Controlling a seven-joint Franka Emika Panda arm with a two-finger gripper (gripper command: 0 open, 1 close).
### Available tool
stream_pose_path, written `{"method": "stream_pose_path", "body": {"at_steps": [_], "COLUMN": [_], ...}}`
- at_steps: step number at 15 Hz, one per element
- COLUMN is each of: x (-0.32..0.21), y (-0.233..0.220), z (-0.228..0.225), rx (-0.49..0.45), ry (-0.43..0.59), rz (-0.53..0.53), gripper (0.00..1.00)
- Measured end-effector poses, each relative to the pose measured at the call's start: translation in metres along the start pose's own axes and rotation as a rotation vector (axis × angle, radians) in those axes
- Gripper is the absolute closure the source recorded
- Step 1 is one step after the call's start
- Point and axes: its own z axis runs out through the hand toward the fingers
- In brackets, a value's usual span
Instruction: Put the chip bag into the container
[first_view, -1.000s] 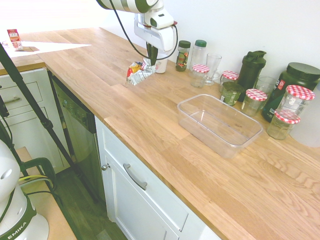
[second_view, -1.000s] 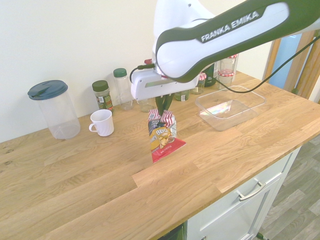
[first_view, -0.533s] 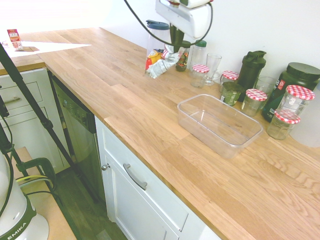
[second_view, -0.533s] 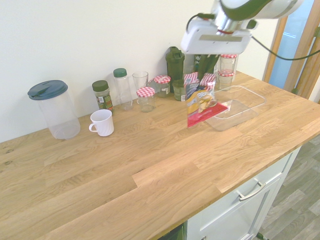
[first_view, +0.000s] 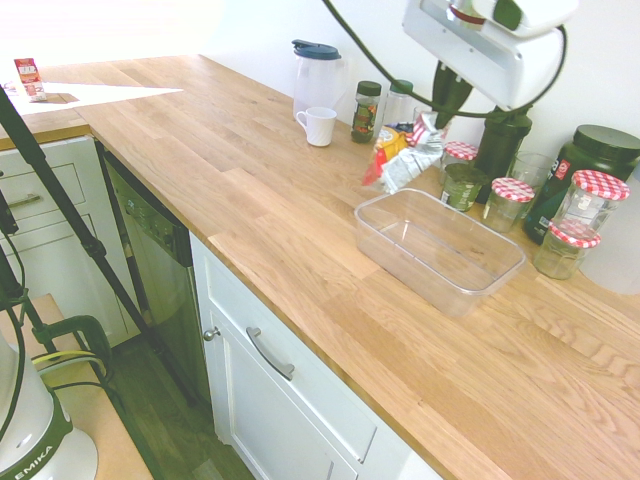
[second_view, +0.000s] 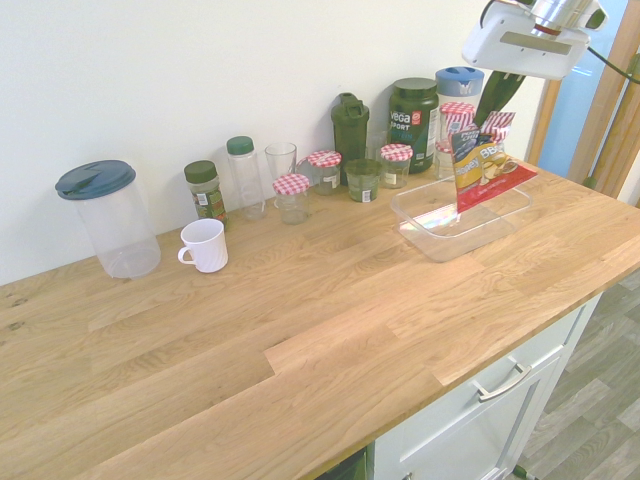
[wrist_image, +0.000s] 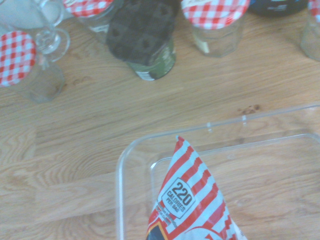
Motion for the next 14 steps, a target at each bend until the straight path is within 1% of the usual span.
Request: {"method": "stream_pose_path", "body": {"at_steps": [3,6,10,14], "x": [0.037,0.061,0.075,0.086], "y": [0.005,0.01,0.019,0.025], "z": [0.006,0.023,0.047,0.068], "rx": [-0.009,-0.024,-0.039,-0.051], "ry": [-0.01,-0.019,-0.035,-0.027], "rz": [0.005,0.008,0.007,0.013], "gripper": [1.0,1.0,1.0,1.0]}}
